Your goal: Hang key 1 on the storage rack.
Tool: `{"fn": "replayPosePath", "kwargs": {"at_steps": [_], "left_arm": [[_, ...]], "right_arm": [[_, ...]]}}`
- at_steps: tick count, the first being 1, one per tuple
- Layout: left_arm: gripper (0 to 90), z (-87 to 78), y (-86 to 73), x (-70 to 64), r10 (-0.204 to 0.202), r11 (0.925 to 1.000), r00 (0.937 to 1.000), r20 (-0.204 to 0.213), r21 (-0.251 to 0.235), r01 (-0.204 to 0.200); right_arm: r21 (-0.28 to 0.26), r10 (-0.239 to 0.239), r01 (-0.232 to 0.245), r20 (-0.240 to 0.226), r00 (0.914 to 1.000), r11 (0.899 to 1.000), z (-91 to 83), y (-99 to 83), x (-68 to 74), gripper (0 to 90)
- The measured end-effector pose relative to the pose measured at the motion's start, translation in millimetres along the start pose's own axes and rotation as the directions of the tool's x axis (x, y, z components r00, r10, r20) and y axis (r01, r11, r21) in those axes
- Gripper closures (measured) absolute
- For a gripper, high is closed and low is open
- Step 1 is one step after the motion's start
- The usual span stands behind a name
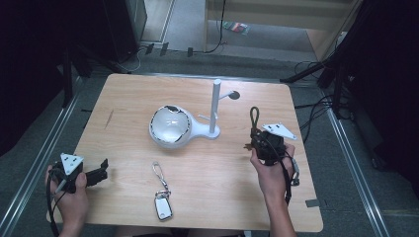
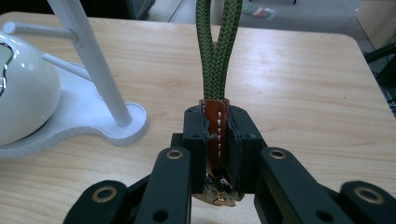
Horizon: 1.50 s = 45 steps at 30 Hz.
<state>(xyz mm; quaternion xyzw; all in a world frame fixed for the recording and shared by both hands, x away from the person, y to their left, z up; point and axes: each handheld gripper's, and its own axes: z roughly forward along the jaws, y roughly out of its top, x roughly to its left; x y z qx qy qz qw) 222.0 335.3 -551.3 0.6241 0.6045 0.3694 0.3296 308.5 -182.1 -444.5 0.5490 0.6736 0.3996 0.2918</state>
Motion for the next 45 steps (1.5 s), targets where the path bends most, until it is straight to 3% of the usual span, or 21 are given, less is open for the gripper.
{"fn": "replayPosePath", "kwargs": {"at_steps": [4,7,15,25,38,45], "left_arm": [[0.3,0.1,0.0,0.2,-0.002,1.0,1.0,0.002,0.001,0.002],[0.3,0.2,0.0,0.5,-0.003,1.0,1.0,0.003,-0.001,0.003],[0.3,-0.1,0.1,1.3,-0.007,1.0,0.9999,0.011,0.002,0.007],[0.3,-0.3,0.0,2.1,-0.01,0.9999,0.9998,0.016,0.001,0.01],[0.3,0.0,0.0,2.0,-0.012,0.9999,0.9998,0.017,0.0,0.013],[0.3,0.1,0.1,2.0,-0.01,0.9999,0.9998,0.016,0.0,0.01]], "right_arm": [[-0.054,-0.037,0.036,-0.015,0.9992,0.998,-2.2,2.8,1.2,80.1],[-0.08,-0.03,0.027,-0.033,0.999,0.996,-4.4,4.4,0.6,80.1],[-0.157,-0.063,0.051,-0.069,0.9957,0.986,-7.9,9.9,4.0,80.0],[-0.198,-0.104,0.087,-0.078,0.9915,0.976,-5.5,19.4,15.5,79.9],[-0.217,-0.118,0.097,-0.084,0.9895,0.971,-3.1,31.1,20.9,79.8],[-0.235,-0.129,0.097,-0.122,0.9842,0.967,-1.3,35.3,18.3,79.9]]}}
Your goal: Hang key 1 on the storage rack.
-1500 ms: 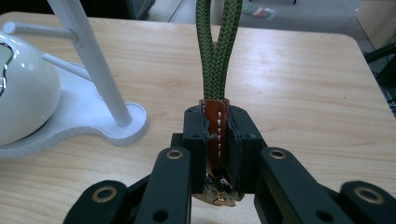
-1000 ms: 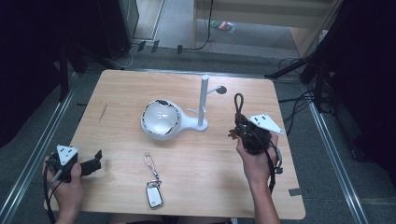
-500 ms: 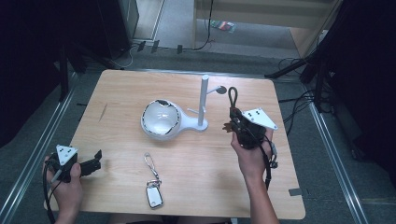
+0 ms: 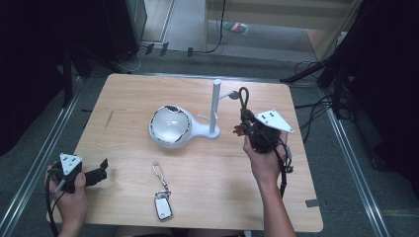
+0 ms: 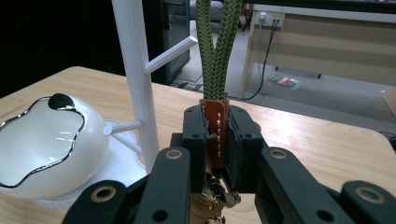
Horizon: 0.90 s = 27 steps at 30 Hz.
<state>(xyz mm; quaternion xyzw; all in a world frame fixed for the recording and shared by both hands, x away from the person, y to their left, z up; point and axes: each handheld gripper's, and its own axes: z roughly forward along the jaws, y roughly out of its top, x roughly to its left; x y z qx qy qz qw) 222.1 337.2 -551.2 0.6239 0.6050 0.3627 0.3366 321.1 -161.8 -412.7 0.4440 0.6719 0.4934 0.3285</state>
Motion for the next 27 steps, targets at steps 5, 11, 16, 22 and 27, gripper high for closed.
{"fn": "replayPosePath", "kwargs": {"at_steps": [5,11,16,22,27], "left_arm": [[0.3,-0.1,-0.1,-0.3,-0.002,1.0,1.0,-0.001,0.0,0.002],[0.3,-0.2,0.1,-0.4,0.001,1.0,1.0,-0.002,0.003,-0.001],[0.3,-0.2,0.0,-0.4,0.002,1.0,1.0,-0.002,0.003,-0.002],[0.3,-0.2,0.0,0.1,0.006,1.0,1.0,0.0,0.003,-0.006],[0.3,-0.2,0.0,0.2,0.003,1.0,1.0,0.001,0.002,-0.003]], "right_arm": [[0.001,0.014,-0.014,-0.063,0.9979,1.0,0.9,-0.6,-11.5,79.7],[0.017,-0.011,0.01,0.033,0.9994,1.0,4.1,-1.2,-11.9,79.9],[0.035,-0.036,0.033,0.08,0.9961,0.999,10.2,-2.5,-5.1,79.9],[0.061,-0.049,0.041,0.12,0.9916,0.997,22.9,-4.3,3.8,79.9],[0.081,-0.054,0.044,0.124,0.9908,0.996,31.0,-6.2,9.0,80.0]]}}
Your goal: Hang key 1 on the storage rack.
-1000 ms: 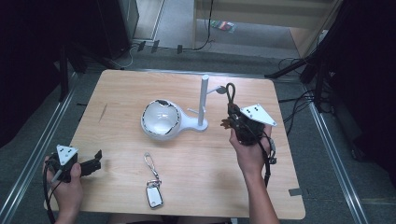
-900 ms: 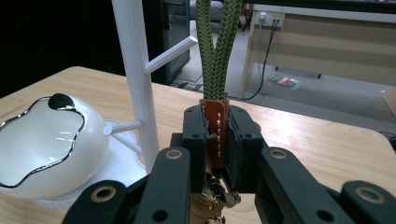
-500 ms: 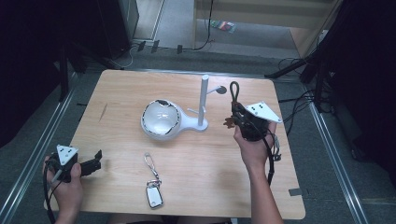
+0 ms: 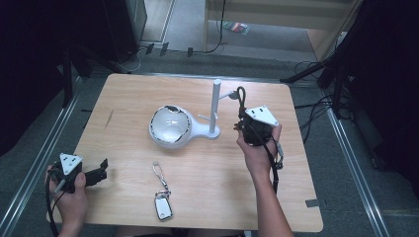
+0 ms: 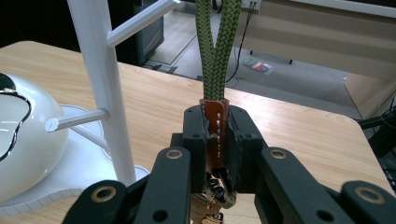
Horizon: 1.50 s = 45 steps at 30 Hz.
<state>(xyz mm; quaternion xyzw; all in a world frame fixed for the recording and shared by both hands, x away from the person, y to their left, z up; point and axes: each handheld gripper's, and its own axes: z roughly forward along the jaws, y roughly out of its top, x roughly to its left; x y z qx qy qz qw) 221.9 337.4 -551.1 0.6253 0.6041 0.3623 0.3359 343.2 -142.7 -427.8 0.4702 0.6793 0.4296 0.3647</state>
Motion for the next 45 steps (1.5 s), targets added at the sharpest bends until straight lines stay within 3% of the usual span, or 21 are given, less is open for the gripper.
{"fn": "replayPosePath", "kwargs": {"at_steps": [23,38,45], "left_arm": [[0.3,0.0,0.0,-0.2,-0.002,1.0,1.0,-0.001,0.0,0.002],[0.3,0.0,0.0,0.1,-0.002,1.0,1.0,0.001,0.0,0.002],[0.3,0.1,0.0,0.1,-0.002,1.0,1.0,0.001,0.001,0.002]], "right_arm": [[0.011,-0.081,0.081,0.004,0.9967,0.997,3.3,5.4,25.7,80.1],[0.033,-0.105,0.105,-0.025,0.9942,0.994,8.9,-2.4,35.1,80.1],[0.044,-0.126,0.129,-0.059,0.9902,0.991,12.7,-5.6,40.8,79.7]]}}
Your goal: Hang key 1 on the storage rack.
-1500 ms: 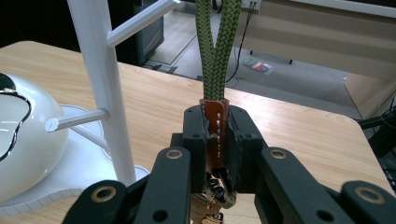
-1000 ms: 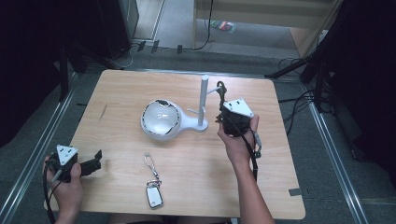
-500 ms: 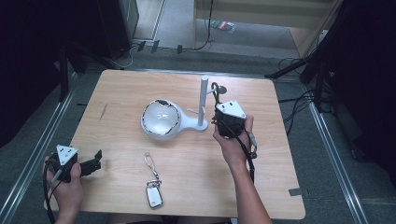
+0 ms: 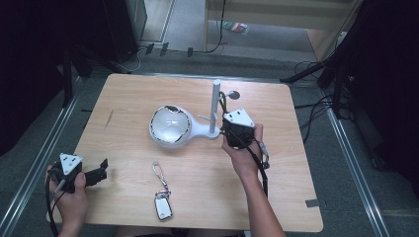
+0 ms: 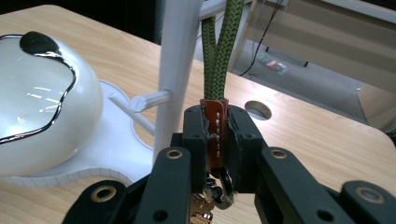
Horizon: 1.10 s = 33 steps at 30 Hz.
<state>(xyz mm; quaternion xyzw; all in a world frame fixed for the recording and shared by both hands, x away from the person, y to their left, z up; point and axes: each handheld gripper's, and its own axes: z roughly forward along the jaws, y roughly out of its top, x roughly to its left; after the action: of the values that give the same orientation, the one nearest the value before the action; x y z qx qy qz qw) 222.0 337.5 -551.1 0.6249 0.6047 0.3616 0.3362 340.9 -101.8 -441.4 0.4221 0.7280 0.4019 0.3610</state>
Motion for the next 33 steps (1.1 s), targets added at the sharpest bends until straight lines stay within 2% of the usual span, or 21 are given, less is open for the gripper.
{"fn": "replayPosePath", "kwargs": {"at_steps": [4,5,6,7,12,18,19,20,22,25,26,27,33], "left_arm": [[0.3,0.0,0.0,-0.2,-0.002,1.0,1.0,0.0,0.0,0.002],[0.3,0.0,0.0,-0.2,-0.002,1.0,1.0,0.0,0.0,0.002],[0.3,0.0,0.0,-0.2,-0.002,1.0,1.0,0.0,0.0,0.002],[0.3,0.0,0.0,-0.2,-0.002,1.0,1.0,0.0,0.0,0.002],[0.3,0.0,0.0,-0.3,-0.001,1.0,1.0,-0.001,0.001,0.001],[0.3,-0.1,0.1,-0.5,0.004,1.0,1.0,-0.003,0.004,-0.004],[0.3,-0.1,0.2,-0.6,0.006,1.0,1.0,-0.003,0.004,-0.006],[0.3,-0.1,0.2,-0.6,0.006,1.0,1.0,-0.003,0.004,-0.006],[0.3,0.1,0.1,-0.9,0.005,1.0,1.0,-0.005,0.003,-0.005],[0.3,0.3,0.2,-1.1,0.004,1.0,1.0,-0.004,0.005,-0.004],[0.3,0.3,0.2,-1.1,0.004,1.0,1.0,-0.004,0.005,-0.004],[0.3,0.3,0.2,-1.0,0.004,1.0,1.0,-0.003,0.004,-0.004],[0.3,0.6,0.4,-0.9,0.007,1.0,1.0,0.0,0.006,-0.007]], "right_arm": [[0.019,0.004,-0.004,-0.021,0.9998,1.0,2.5,-1.5,0.3,76.2],[0.027,0.012,-0.01,-0.039,0.9992,1.0,2.8,-2.1,-0.5,72.0],[0.027,0.012,-0.01,-0.039,0.9992,1.0,2.8,-2.1,-0.5,72.0],[0.038,0.006,-0.004,-0.048,0.9988,0.999,2.2,-2.5,-0.4,67.0],[0.047,-0.001,0.004,-0.055,0.9985,0.999,-1.5,-5.1,-0.8,62.6],[0.095,0.002,0.006,-0.084,0.9965,0.995,-6.7,-10.5,-4.9,56.5],[0.126,0.016,-0.005,-0.091,0.9957,0.992,-8.7,-11.9,-6.7,58.4],[0.126,0.016,-0.005,-0.091,0.9957,0.992,-8.7,-11.9,-6.7,58.4],[0.174,0.061,-0.044,-0.094,0.9936,0.984,-11.6,-12.7,-10.1,59.9],[0.209,0.107,-0.083,-0.105,0.9887,0.974,-12.8,-12.8,-12.6,59.1],[0.209,0.107,-0.083,-0.105,0.9887,0.974,-12.8,-12.8,-12.6,59.1],[0.228,0.124,-0.094,-0.122,0.9847,0.969,-14.0,-13.4,-13.7,57.3],[0.272,0.133,-0.086,-0.159,0.9782,0.958,-17.0,-16.1,-12.7,52.3]]}}
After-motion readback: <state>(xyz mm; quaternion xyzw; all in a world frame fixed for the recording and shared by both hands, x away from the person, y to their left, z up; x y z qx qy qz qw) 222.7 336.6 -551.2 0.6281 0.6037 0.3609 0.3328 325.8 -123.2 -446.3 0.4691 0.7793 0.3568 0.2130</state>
